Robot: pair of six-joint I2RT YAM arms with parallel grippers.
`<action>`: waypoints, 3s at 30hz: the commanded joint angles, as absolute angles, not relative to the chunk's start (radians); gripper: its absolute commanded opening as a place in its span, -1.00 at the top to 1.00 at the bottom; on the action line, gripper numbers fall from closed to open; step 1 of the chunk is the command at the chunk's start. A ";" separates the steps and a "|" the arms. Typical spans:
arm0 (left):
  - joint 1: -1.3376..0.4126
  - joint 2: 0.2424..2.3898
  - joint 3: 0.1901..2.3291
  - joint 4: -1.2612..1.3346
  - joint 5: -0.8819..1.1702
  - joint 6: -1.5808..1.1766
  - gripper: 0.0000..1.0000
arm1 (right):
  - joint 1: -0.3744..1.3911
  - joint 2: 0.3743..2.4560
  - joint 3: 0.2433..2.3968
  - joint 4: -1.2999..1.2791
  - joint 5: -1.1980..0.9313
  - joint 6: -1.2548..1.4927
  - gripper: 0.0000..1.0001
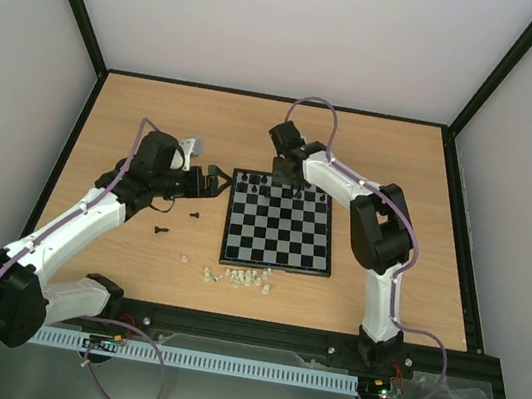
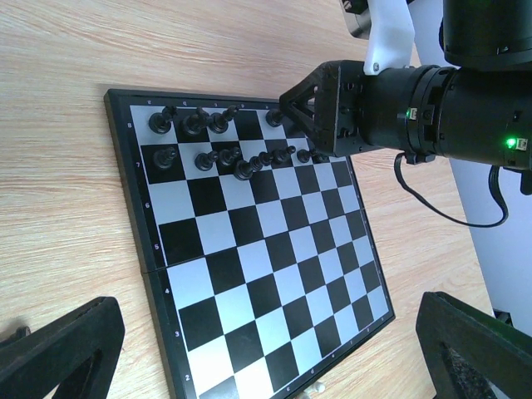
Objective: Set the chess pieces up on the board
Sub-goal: Adjust the chess piece on the chessboard, then pick up the chess piece from the chessboard.
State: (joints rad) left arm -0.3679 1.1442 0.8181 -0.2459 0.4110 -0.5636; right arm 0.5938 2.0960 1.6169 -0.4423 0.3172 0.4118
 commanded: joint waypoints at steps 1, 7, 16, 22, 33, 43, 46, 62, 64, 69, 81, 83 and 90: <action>-0.362 1.130 0.809 -0.245 0.425 -0.555 -0.99 | 0.588 2.070 1.587 -0.499 0.307 0.426 0.74; -0.362 1.132 0.808 -0.244 0.426 -0.556 -0.99 | 0.588 2.059 1.586 -0.491 0.287 0.425 0.61; -0.362 1.129 0.807 -0.244 0.426 -0.557 -0.98 | 0.589 2.051 1.587 -0.489 0.285 0.422 0.61; -0.362 1.131 0.807 -0.242 0.426 -0.558 -0.98 | 0.589 2.064 1.597 -0.485 0.248 0.419 0.75; -0.362 1.138 0.805 -0.236 0.427 -0.557 -0.98 | 0.609 2.088 1.639 -0.484 0.184 0.394 0.75; -0.362 1.137 0.806 -0.239 0.426 -0.555 -0.99 | 0.630 2.110 1.669 -0.497 0.204 0.385 0.75; -0.362 1.138 0.806 -0.238 0.427 -0.555 -0.99 | 0.630 2.116 1.670 -0.500 0.209 0.386 0.74; -0.362 1.135 0.807 -0.239 0.428 -0.555 -0.99 | 0.631 2.127 1.666 -0.493 0.230 0.389 0.42; -0.362 1.136 0.809 -0.240 0.428 -0.555 -0.99 | 0.633 2.093 1.650 -0.482 0.230 0.387 0.34; -0.362 1.135 0.811 -0.240 0.424 -0.558 -0.98 | 0.649 1.973 1.588 -0.444 0.244 0.380 0.28; -0.362 1.126 0.804 -0.236 0.419 -0.564 -0.98 | 0.700 1.901 1.499 -0.441 0.126 0.372 0.29; -0.362 1.122 0.802 -0.239 0.415 -0.565 -0.98 | 0.707 1.926 1.511 -0.449 0.125 0.370 0.30; -0.359 1.111 0.804 -0.251 0.404 -0.569 -0.98 | 0.717 2.001 1.563 -0.508 0.165 0.380 0.31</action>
